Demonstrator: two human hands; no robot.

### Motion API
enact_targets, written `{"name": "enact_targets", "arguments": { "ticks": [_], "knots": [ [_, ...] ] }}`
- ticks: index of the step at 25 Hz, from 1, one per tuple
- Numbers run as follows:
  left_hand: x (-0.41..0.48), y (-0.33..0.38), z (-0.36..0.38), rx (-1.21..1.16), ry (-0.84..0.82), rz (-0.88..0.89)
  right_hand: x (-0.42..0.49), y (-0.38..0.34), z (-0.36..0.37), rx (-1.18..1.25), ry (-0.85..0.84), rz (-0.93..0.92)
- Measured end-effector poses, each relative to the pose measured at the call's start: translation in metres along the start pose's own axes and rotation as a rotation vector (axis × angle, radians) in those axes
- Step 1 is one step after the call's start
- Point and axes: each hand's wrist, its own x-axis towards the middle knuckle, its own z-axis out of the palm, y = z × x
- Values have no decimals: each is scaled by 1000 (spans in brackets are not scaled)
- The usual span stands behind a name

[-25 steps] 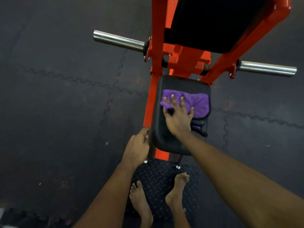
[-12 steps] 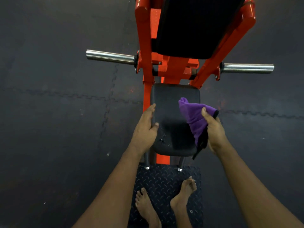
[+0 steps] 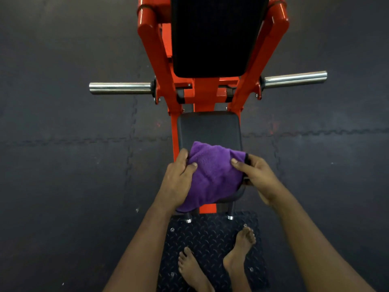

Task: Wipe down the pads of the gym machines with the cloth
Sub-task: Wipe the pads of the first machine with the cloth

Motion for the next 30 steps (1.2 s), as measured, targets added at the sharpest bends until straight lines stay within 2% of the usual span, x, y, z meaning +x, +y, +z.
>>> {"name": "enact_targets", "arguments": {
  "ticks": [3, 5, 7, 9, 10, 11, 14, 20, 26, 30],
  "knots": [
    [1, -13, -1, -98, -45, -105, 2, 17, -8, -70, -205, 97],
    [17, -12, -5, -59, -29, -136, 14, 17, -13, -92, -248, 70],
    [38, -17, -4, 146, 94, -167, 38, 18, -12, -34, -55, -2],
    [53, -27, 6, 376, 193, -239, 69, 29, -10, -118, 282, -11],
    [56, -35, 16, 485, 174, -244, 80, 39, -9, -229, 412, 4],
    [56, -43, 28, 609, 134, -207, 88, 50, -7, -330, 454, 31],
    [56, -65, 64, 824, 5, -88, 95, 82, 7, -427, 353, 118],
    [48, -77, 96, 865, 205, -160, 97, 97, 9, -462, 437, 44],
    [-5, -72, 118, 837, 217, -257, 95, 96, 8, -468, 442, 29],
    [57, -69, 107, 853, 266, -229, 96, 101, 7, -448, 443, -1]
  ]
}}
